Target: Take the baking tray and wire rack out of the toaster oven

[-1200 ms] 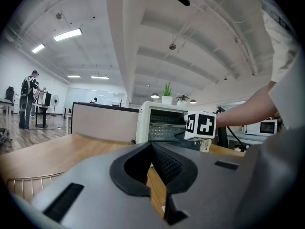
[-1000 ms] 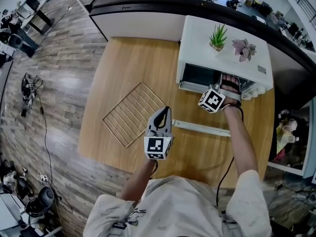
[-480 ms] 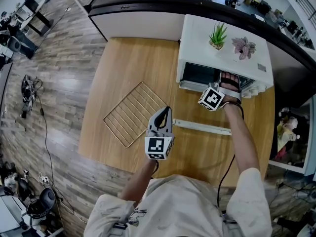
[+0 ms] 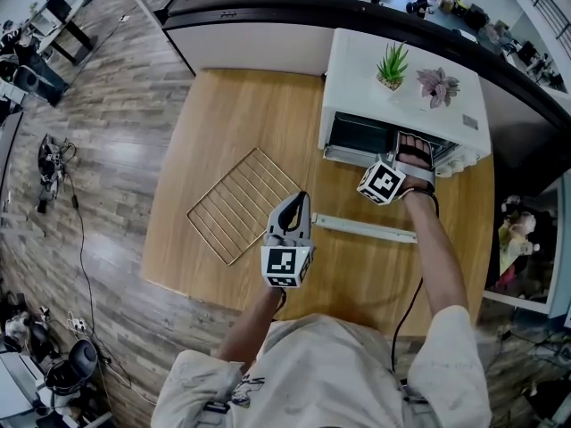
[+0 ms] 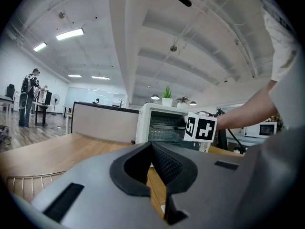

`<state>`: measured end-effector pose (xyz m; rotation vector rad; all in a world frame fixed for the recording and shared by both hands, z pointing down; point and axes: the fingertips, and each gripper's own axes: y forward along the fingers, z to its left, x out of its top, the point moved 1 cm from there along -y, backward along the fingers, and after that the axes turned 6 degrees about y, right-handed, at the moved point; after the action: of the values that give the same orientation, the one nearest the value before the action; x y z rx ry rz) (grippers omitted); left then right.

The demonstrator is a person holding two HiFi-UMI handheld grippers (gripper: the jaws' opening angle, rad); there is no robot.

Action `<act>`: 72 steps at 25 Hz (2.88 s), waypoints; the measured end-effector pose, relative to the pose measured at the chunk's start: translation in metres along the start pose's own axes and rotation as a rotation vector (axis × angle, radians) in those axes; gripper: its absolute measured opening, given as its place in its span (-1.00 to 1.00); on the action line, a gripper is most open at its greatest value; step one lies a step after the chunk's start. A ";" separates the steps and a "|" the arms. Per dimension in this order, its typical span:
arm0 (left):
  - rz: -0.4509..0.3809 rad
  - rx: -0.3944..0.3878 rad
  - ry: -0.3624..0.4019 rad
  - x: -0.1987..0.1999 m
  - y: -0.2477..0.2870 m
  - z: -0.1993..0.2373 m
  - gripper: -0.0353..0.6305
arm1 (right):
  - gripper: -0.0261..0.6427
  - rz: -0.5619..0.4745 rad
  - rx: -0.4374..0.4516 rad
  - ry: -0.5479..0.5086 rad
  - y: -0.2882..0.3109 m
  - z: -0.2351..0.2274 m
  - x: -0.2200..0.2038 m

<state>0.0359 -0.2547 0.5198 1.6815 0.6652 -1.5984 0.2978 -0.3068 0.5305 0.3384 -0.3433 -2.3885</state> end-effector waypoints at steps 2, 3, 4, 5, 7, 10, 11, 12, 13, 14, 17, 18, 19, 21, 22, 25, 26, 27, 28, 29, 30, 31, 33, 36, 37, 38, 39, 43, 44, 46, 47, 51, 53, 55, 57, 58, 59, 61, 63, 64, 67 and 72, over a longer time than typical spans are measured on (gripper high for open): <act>-0.004 -0.001 0.001 0.002 -0.001 -0.001 -0.85 | -0.72 -0.006 0.007 -0.001 -0.005 0.002 -0.001; -0.006 -0.001 0.003 0.003 -0.001 -0.001 -0.85 | -0.72 -0.009 0.013 0.000 -0.007 0.004 -0.001; -0.007 -0.001 0.004 0.004 -0.002 -0.001 -0.85 | -0.72 -0.013 0.018 0.001 -0.009 0.005 -0.002; -0.009 0.000 0.006 0.004 -0.002 -0.001 -0.85 | -0.72 -0.019 0.018 0.001 -0.011 0.006 -0.001; -0.013 0.000 0.009 0.006 -0.004 -0.001 -0.85 | -0.73 -0.030 0.014 -0.002 -0.017 0.005 -0.001; -0.019 -0.002 0.016 0.009 -0.006 -0.002 -0.85 | -0.73 -0.037 0.028 -0.012 -0.026 0.009 -0.002; -0.023 -0.002 0.019 0.011 -0.007 -0.002 -0.85 | -0.74 -0.037 0.033 -0.017 -0.029 0.010 -0.002; -0.027 -0.003 0.021 0.013 -0.007 -0.003 -0.85 | -0.74 -0.039 0.037 -0.019 -0.032 0.011 -0.002; -0.032 -0.004 0.023 0.015 -0.008 -0.003 -0.85 | -0.74 -0.040 0.041 -0.019 -0.036 0.012 -0.002; -0.036 -0.005 0.025 0.017 -0.008 -0.004 -0.85 | -0.74 -0.042 0.045 -0.020 -0.039 0.013 -0.002; -0.046 -0.012 0.031 0.022 -0.009 -0.008 -0.85 | -0.75 -0.048 0.056 -0.027 -0.049 0.018 -0.002; -0.049 -0.015 0.032 0.023 -0.009 -0.009 -0.85 | -0.75 -0.050 0.060 -0.031 -0.052 0.020 -0.003; -0.052 -0.017 0.034 0.024 -0.010 -0.010 -0.85 | -0.75 -0.052 0.063 -0.032 -0.055 0.022 -0.003; -0.056 -0.019 0.039 0.027 -0.011 -0.013 -0.85 | -0.75 -0.057 0.070 -0.032 -0.063 0.025 -0.004; -0.058 -0.019 0.041 0.028 -0.012 -0.014 -0.85 | -0.75 -0.060 0.073 -0.033 -0.067 0.026 -0.004; -0.067 -0.023 0.048 0.032 -0.015 -0.017 -0.85 | -0.76 -0.068 0.080 -0.034 -0.078 0.030 -0.004; -0.069 -0.027 0.052 0.032 -0.016 -0.019 -0.85 | -0.76 -0.070 0.082 -0.032 -0.082 0.031 -0.005; -0.069 -0.031 0.055 0.033 -0.017 -0.020 -0.85 | -0.76 -0.070 0.083 -0.029 -0.085 0.033 -0.006; -0.070 -0.034 0.058 0.033 -0.017 -0.022 -0.85 | -0.76 -0.070 0.085 -0.027 -0.088 0.035 -0.007; -0.071 -0.035 0.059 0.034 -0.018 -0.024 -0.85 | -0.76 -0.072 0.087 -0.027 -0.091 0.036 -0.008; -0.073 -0.035 0.061 0.035 -0.019 -0.025 -0.85 | -0.76 -0.075 0.090 -0.029 -0.094 0.037 -0.007; -0.075 -0.035 0.063 0.036 -0.020 -0.026 -0.85 | -0.76 -0.080 0.092 -0.031 -0.098 0.038 -0.006; -0.079 -0.039 0.067 0.040 -0.022 -0.029 -0.85 | -0.76 -0.090 0.092 -0.036 -0.106 0.039 -0.005; -0.079 -0.046 0.072 0.042 -0.026 -0.034 -0.85 | -0.76 -0.096 0.095 -0.039 -0.117 0.042 -0.007; -0.078 -0.046 0.073 0.042 -0.028 -0.036 -0.85 | -0.77 -0.099 0.099 -0.039 -0.121 0.043 -0.007; -0.077 -0.047 0.073 0.042 -0.029 -0.037 -0.85 | -0.77 -0.102 0.102 -0.040 -0.125 0.045 -0.007; -0.076 -0.048 0.074 0.042 -0.030 -0.039 -0.85 | -0.77 -0.105 0.105 -0.041 -0.128 0.047 -0.008; -0.079 -0.051 0.079 0.043 -0.034 -0.047 -0.85 | -0.77 -0.114 0.109 -0.043 -0.138 0.052 -0.010; -0.079 -0.051 0.079 0.043 -0.035 -0.049 -0.85 | -0.77 -0.118 0.111 -0.040 -0.140 0.053 -0.010; -0.079 -0.050 0.082 0.044 -0.039 -0.052 -0.85 | -0.77 -0.127 0.115 -0.035 -0.146 0.055 -0.010; -0.079 -0.047 0.083 0.044 -0.041 -0.054 -0.85 | -0.77 -0.129 0.117 -0.037 -0.149 0.057 -0.010; -0.081 -0.038 0.084 0.043 -0.049 -0.059 -0.85 | -0.77 -0.144 0.119 -0.029 -0.161 0.062 -0.012; -0.079 -0.035 0.084 0.042 -0.053 -0.062 -0.85 | -0.77 -0.145 0.117 -0.043 -0.167 0.065 -0.014; -0.077 -0.032 0.083 0.041 -0.057 -0.065 -0.85 | -0.77 -0.146 0.126 -0.065 -0.173 0.071 -0.017; -0.077 -0.032 0.084 0.040 -0.061 -0.070 -0.85 | -0.77 -0.150 0.141 -0.066 -0.179 0.078 -0.020; -0.077 -0.032 0.084 0.040 -0.063 -0.072 -0.85 | -0.76 -0.150 0.152 -0.057 -0.182 0.082 -0.022; -0.076 -0.032 0.084 0.040 -0.065 -0.074 -0.85 | -0.74 -0.148 0.164 -0.050 -0.185 0.085 -0.024; -0.073 -0.032 0.084 0.039 -0.069 -0.078 -0.85 | -0.72 -0.154 0.182 -0.053 -0.192 0.092 -0.027; -0.069 -0.031 0.083 0.036 -0.074 -0.082 -0.85 | -0.72 -0.163 0.194 -0.076 -0.199 0.101 -0.031; -0.067 -0.030 0.082 0.035 -0.076 -0.083 -0.85 | -0.72 -0.162 0.201 -0.086 -0.202 0.105 -0.033; -0.058 -0.032 0.077 0.030 -0.081 -0.089 -0.85 | -0.72 -0.155 0.212 -0.074 -0.209 0.110 -0.038; -0.054 -0.046 0.077 0.026 -0.086 -0.102 -0.85 | -0.72 -0.145 0.215 -0.065 -0.219 0.113 -0.052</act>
<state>0.0357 -0.1247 0.4792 1.7110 0.7865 -1.5501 0.1665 -0.0957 0.5705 0.3958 -0.6282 -2.5133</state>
